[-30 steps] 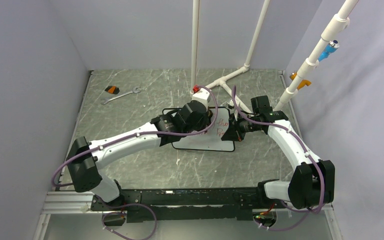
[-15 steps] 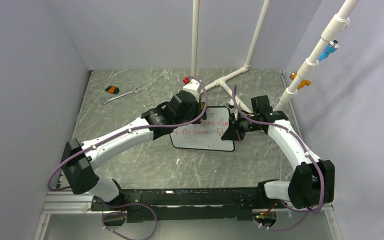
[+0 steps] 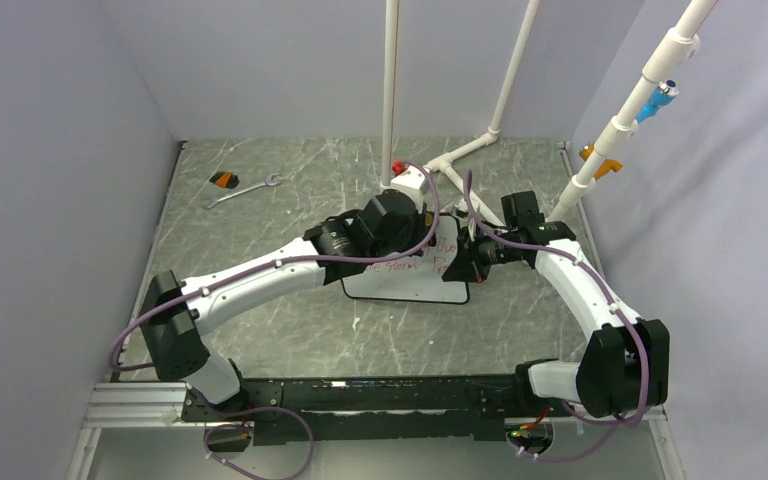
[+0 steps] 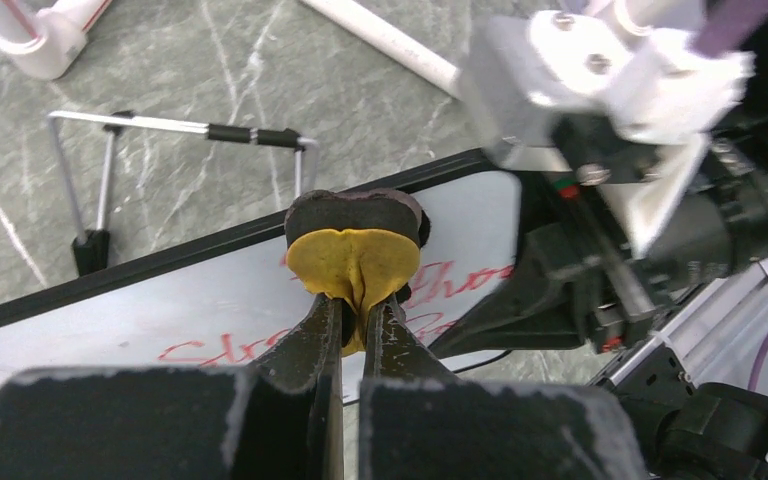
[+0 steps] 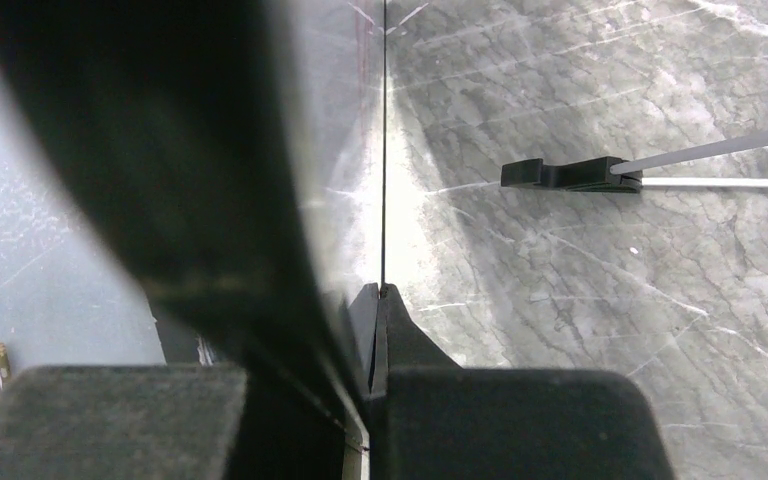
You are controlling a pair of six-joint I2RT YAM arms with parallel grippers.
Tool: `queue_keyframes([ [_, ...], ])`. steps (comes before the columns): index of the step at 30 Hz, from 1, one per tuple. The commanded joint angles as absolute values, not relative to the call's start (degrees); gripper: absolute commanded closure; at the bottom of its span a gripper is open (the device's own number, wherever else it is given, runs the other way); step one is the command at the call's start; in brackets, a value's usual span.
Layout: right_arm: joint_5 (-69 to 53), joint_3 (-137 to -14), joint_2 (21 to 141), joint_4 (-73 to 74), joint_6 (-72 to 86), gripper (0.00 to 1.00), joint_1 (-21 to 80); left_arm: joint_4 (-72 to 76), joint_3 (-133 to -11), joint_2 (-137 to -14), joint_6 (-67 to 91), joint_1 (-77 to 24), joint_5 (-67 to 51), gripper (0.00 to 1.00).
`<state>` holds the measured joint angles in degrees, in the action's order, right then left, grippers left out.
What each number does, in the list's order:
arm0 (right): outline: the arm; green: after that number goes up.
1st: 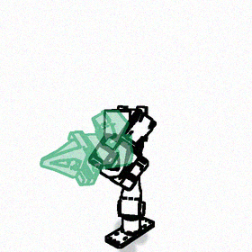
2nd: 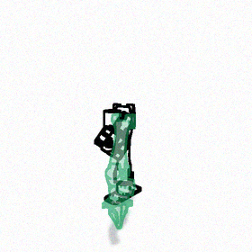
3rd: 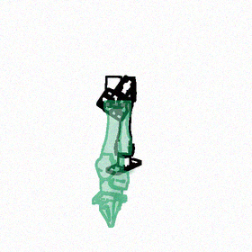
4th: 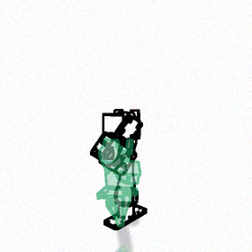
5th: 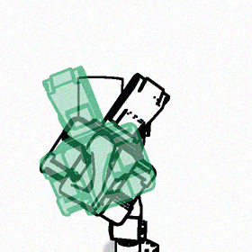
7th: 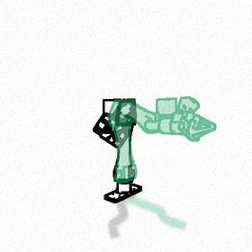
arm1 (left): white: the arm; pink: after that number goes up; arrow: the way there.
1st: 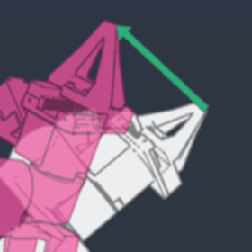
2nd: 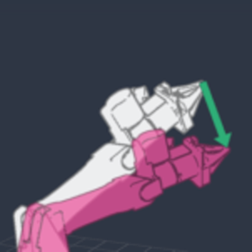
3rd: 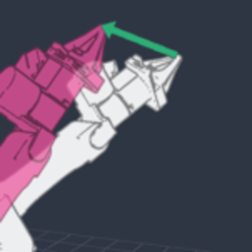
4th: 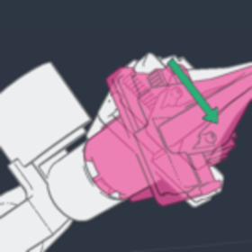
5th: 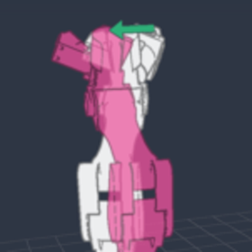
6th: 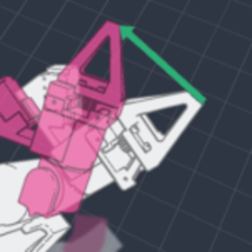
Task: Erase the whiteboard
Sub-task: Erase the whiteboard at the center of the board.
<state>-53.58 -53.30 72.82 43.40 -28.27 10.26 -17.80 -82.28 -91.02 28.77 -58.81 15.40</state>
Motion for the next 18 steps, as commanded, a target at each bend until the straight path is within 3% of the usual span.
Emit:
queue_keyframes([
  [1, -54.8, -53.7, 71.9, 44.1, -32.1, 1.0, 11.0, -17.6, -77.0, -86.4, 29.9, -53.2, 21.5, 1.0],
  [10, -54.7, -53.7, 72.3, 44.1, -32.0, 1.0, 11.0, -15.8, -74.8, -84.7, 30.1, -51.5, 16.9, 1.0],
  [18, -54.6, -53.8, 72.6, 44.1, -32.1, 1.0, 11.0, -13.6, -81.4, -88.3, 25.0, -58.0, 12.8, 1.0],
])
